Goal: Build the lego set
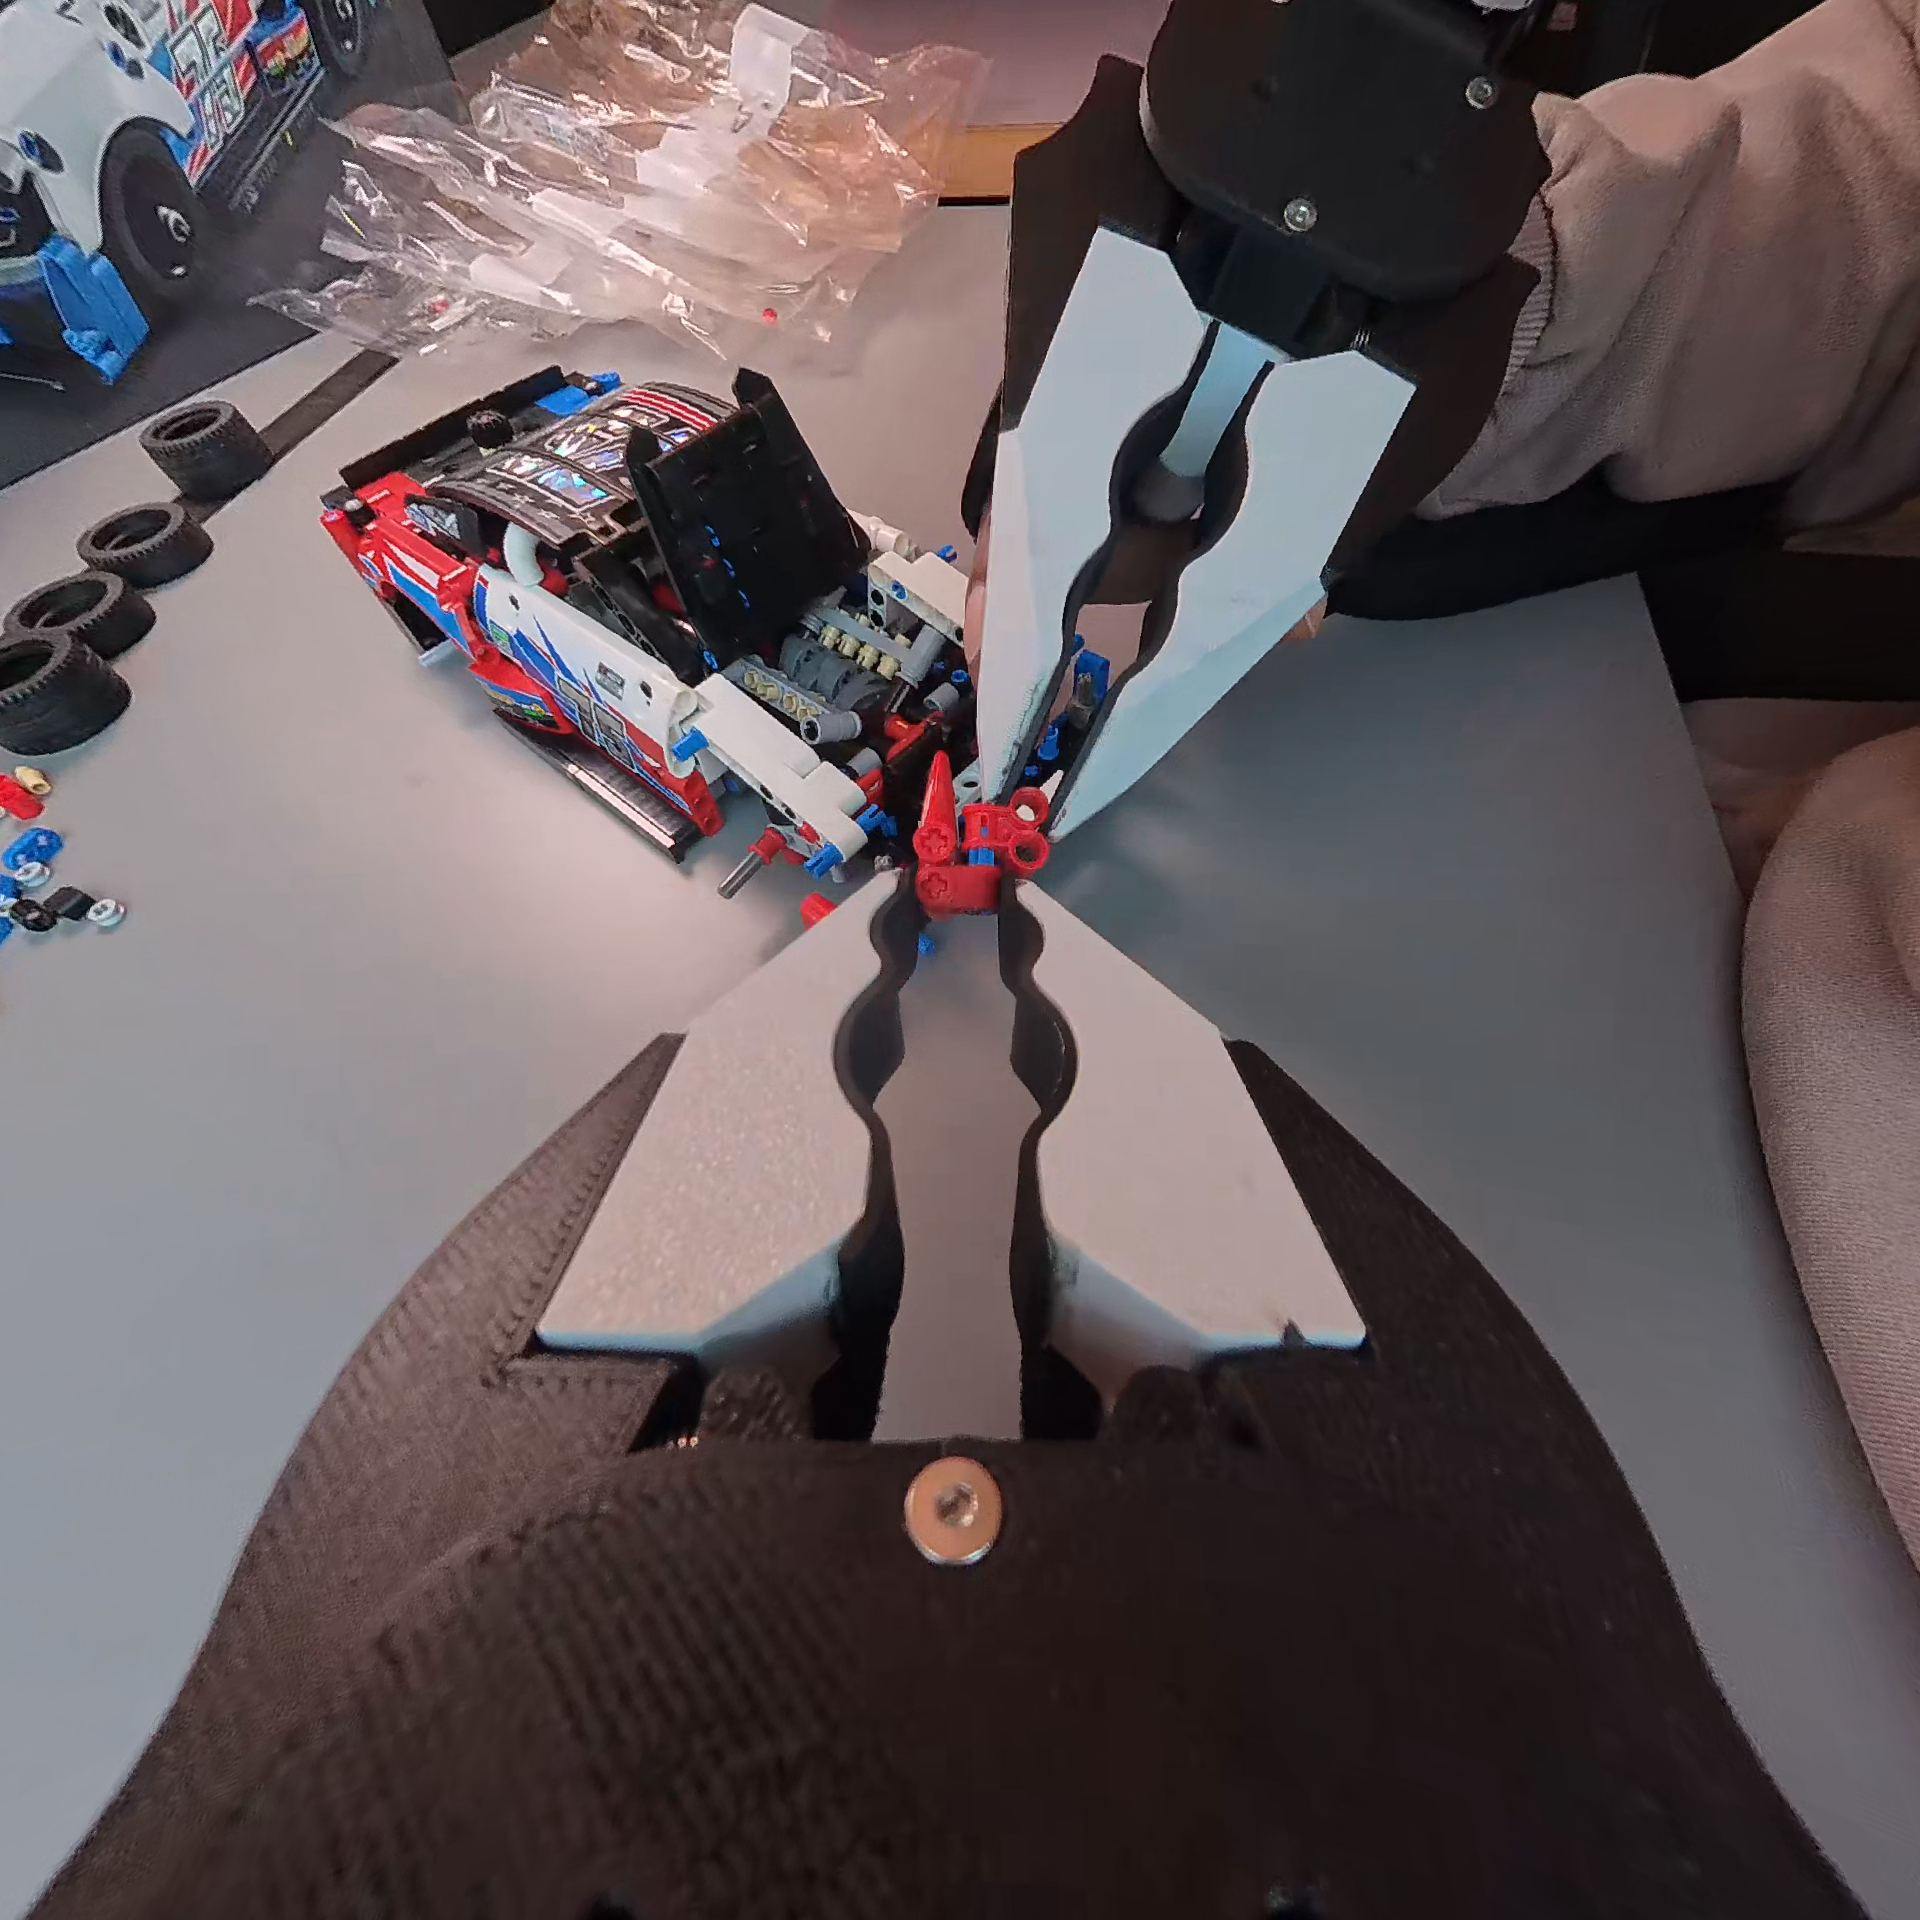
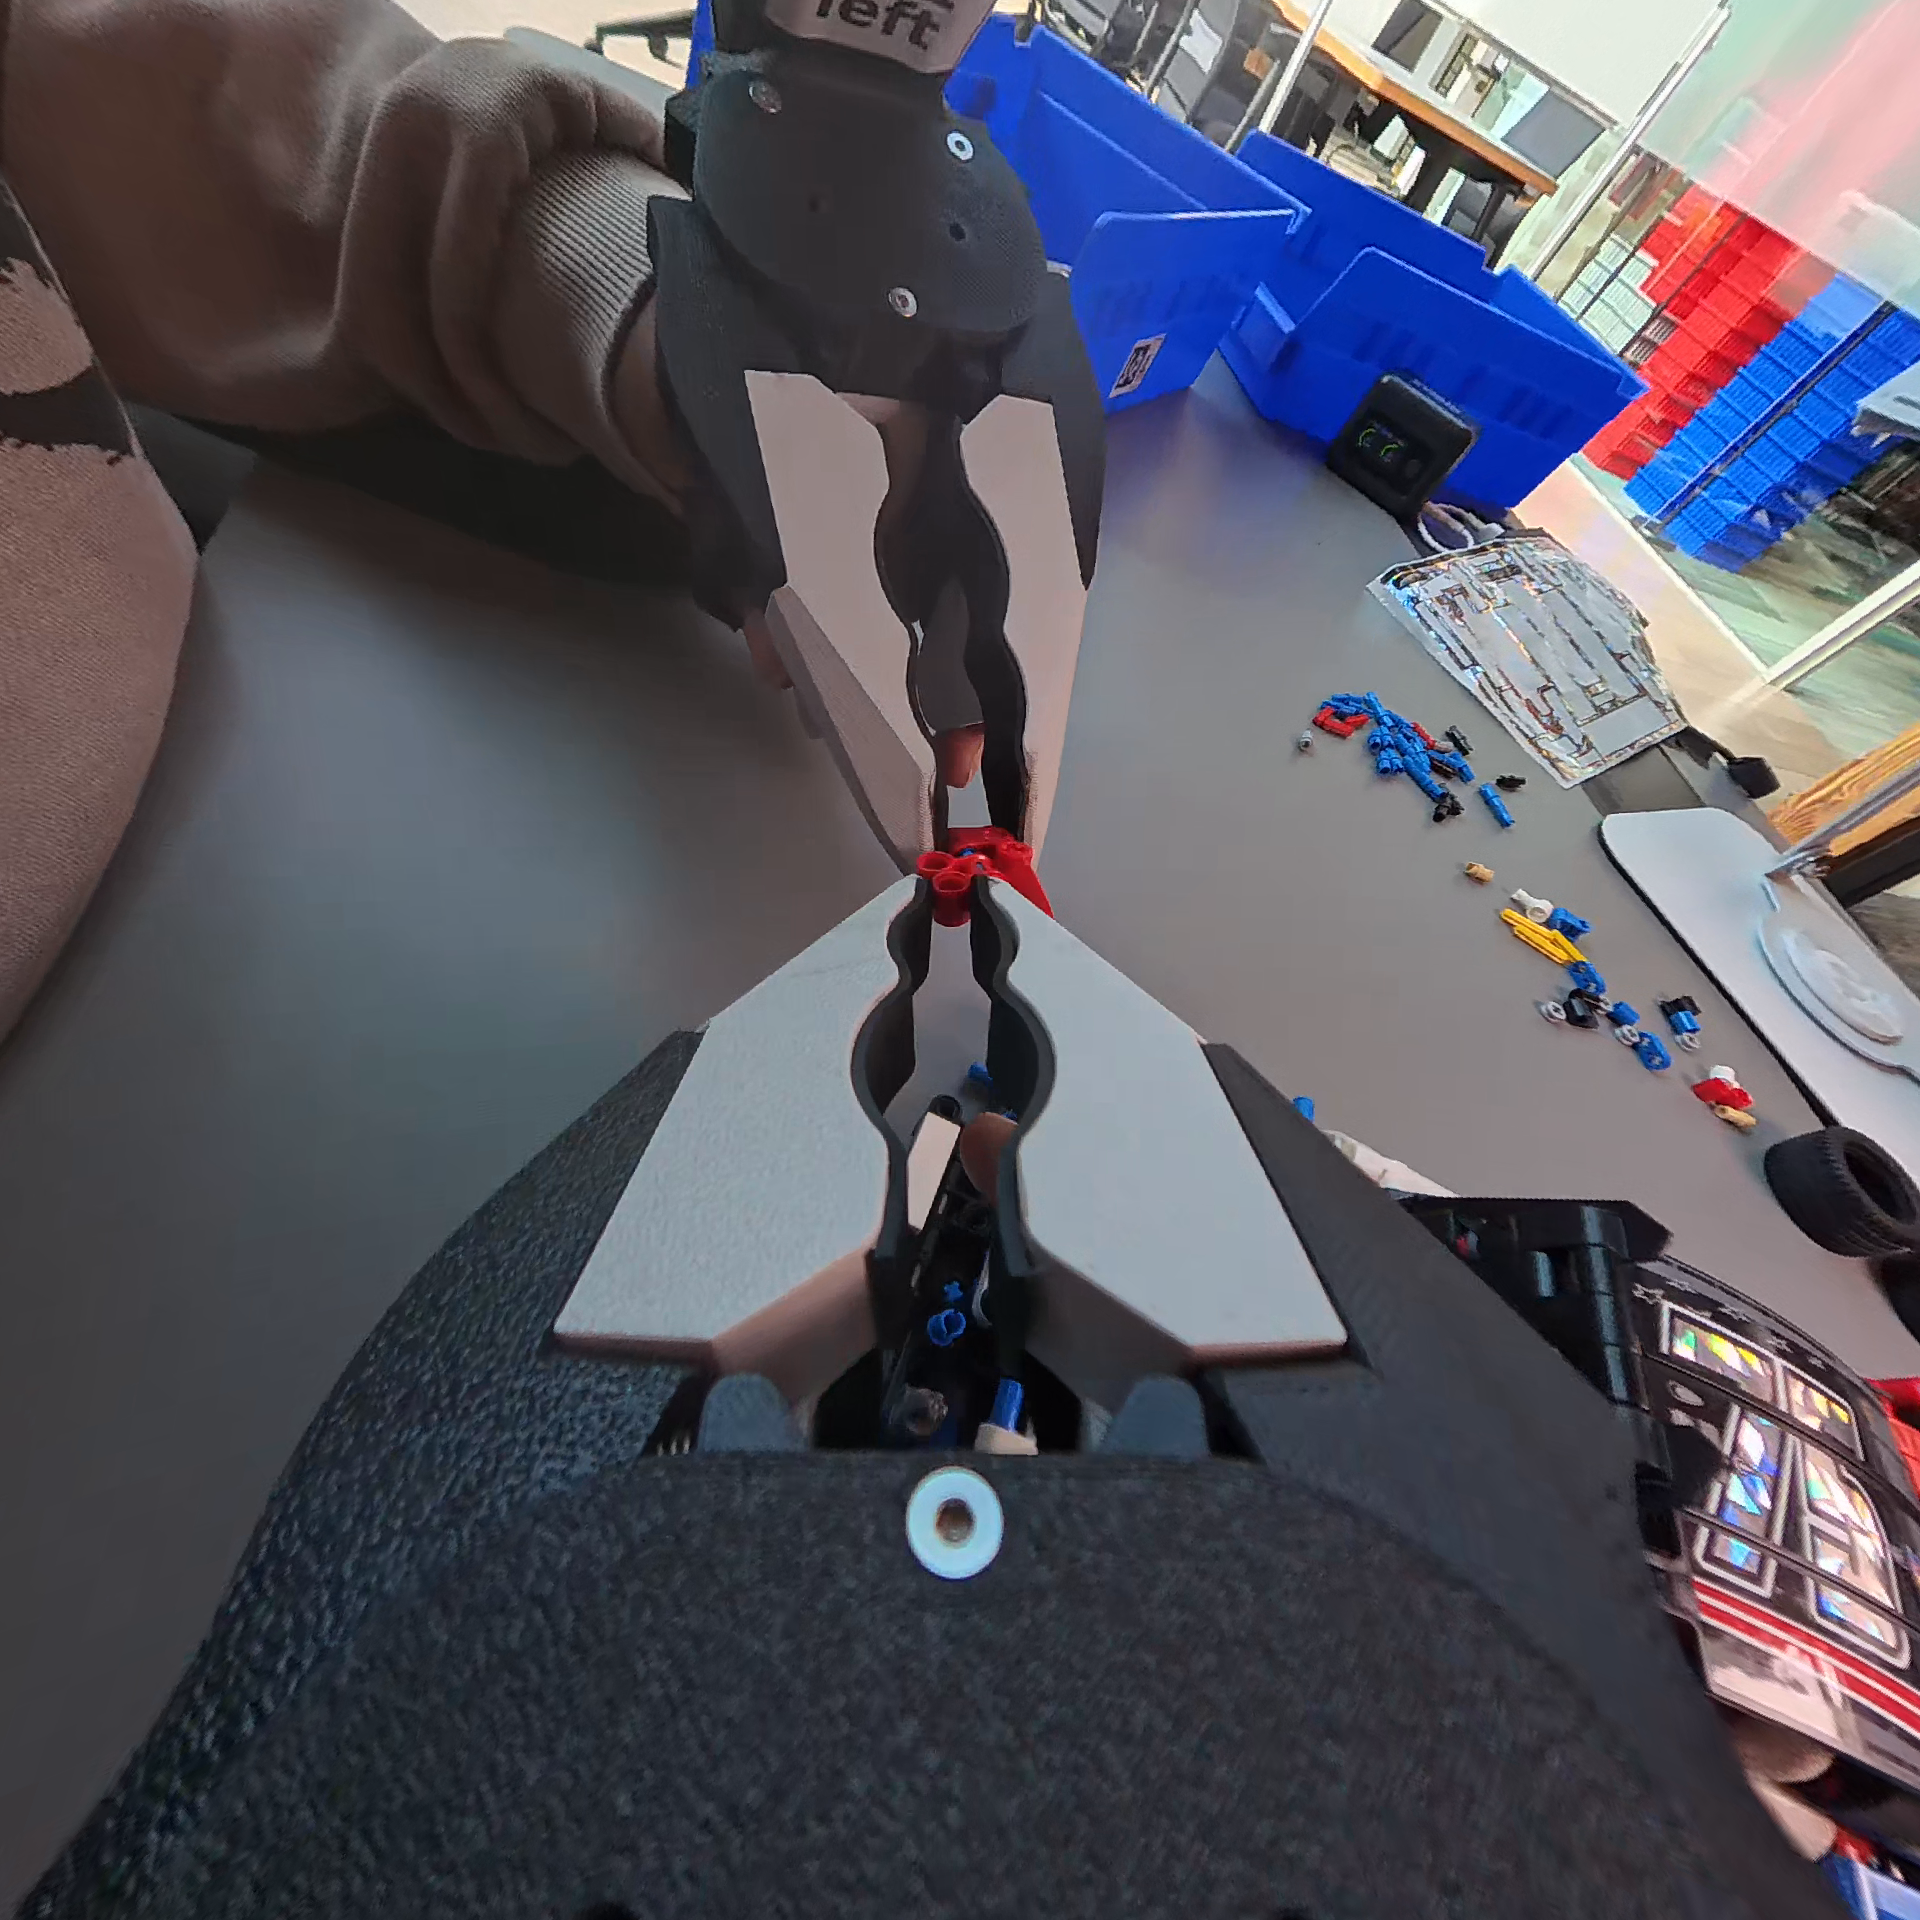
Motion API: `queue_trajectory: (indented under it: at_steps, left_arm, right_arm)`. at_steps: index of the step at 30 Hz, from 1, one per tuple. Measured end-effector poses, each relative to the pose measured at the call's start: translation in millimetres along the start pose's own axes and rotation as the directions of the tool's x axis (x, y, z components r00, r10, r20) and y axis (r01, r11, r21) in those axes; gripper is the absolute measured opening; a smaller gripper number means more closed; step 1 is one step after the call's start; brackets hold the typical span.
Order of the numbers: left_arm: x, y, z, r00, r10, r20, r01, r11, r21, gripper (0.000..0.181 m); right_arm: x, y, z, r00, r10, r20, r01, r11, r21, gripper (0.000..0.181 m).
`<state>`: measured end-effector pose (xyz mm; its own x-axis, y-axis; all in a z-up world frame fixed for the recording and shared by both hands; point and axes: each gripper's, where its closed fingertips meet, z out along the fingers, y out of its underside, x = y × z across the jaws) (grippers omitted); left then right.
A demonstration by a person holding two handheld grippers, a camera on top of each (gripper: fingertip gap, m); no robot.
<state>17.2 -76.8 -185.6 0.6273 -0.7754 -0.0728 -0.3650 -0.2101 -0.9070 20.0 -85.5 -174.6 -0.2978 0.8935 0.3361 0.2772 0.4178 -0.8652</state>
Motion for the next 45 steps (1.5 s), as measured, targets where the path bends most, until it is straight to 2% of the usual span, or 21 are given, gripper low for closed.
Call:
queue_trajectory:
  at_steps: [19, 28, 33, 45]
  left_arm:
    - [6, -5, 0, 0.995, -0.078, -0.057, 0.081, 0.996, 0.041, 0.013]
    - [6, -33, -14, 0.987, -0.111, -0.116, 0.135, 0.967, 0.217, 0.019]
    - [4, -35, -18, 0.987, -0.114, -0.113, 0.138, 0.963, 0.230, 0.023]
    - [7, -39, -16, 0.993, -0.080, -0.083, 0.098, 0.966, 0.239, 0.007]
  right_arm:
    - [-2, -5, -5, 0.990, 0.120, 0.072, -0.125, 0.990, 0.066, 0.004]
    - [7, -21, -18, 0.960, 0.235, 0.153, -0.261, 0.948, 0.180, 0.004]
    - [11, -31, -23, 0.927, 0.312, 0.207, -0.358, 0.901, 0.245, 0.004]
    - [12, -38, -24, 0.889, 0.377, 0.261, -0.443, 0.852, 0.278, 0.004]
